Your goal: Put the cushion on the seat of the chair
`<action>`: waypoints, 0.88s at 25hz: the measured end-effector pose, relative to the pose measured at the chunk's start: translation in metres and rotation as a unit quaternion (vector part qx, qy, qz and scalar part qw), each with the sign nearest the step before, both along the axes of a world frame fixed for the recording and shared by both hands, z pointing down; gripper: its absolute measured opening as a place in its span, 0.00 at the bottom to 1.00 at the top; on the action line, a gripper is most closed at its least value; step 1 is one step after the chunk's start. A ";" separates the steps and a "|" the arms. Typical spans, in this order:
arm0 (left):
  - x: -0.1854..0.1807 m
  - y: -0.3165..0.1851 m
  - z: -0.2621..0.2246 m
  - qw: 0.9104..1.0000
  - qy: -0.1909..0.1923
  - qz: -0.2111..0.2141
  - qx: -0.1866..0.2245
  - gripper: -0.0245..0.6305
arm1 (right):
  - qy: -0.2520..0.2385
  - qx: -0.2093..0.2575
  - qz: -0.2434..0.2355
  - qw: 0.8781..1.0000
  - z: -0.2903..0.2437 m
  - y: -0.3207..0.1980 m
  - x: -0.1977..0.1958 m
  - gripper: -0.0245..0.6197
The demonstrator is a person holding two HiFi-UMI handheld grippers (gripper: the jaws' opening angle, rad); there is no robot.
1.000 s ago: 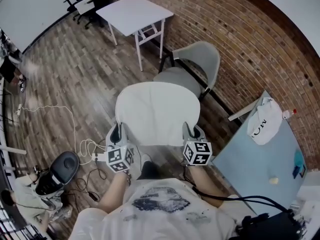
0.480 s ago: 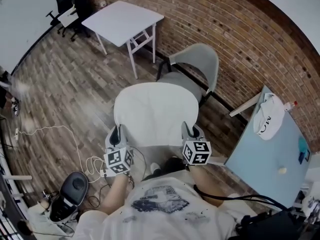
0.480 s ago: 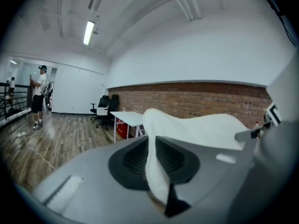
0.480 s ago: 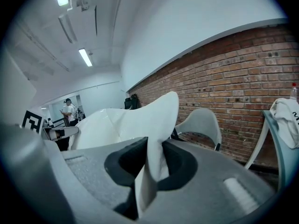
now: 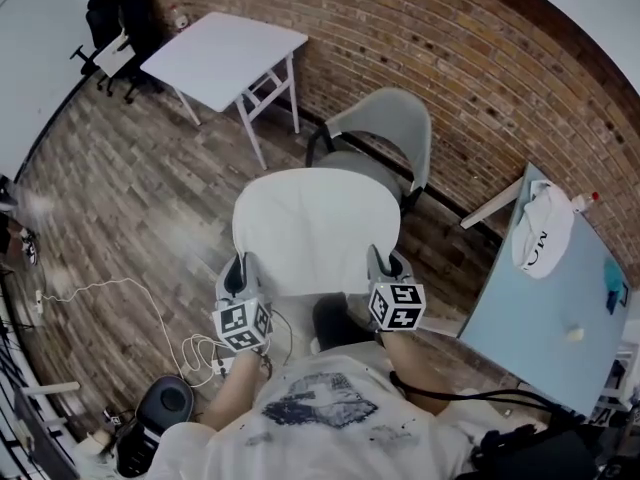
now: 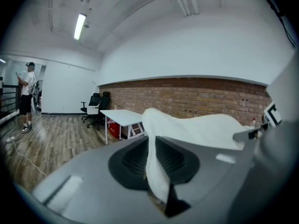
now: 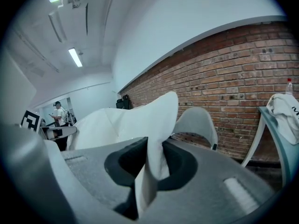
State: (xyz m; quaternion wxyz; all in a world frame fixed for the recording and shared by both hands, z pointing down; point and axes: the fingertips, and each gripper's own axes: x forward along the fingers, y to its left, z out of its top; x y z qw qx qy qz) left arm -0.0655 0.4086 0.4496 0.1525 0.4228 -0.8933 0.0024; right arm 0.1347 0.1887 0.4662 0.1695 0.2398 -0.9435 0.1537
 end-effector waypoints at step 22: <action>-0.086 -0.295 0.002 0.988 0.004 0.146 -0.043 0.10 | 0.002 -0.040 0.141 0.989 0.014 -0.224 -0.029 0.11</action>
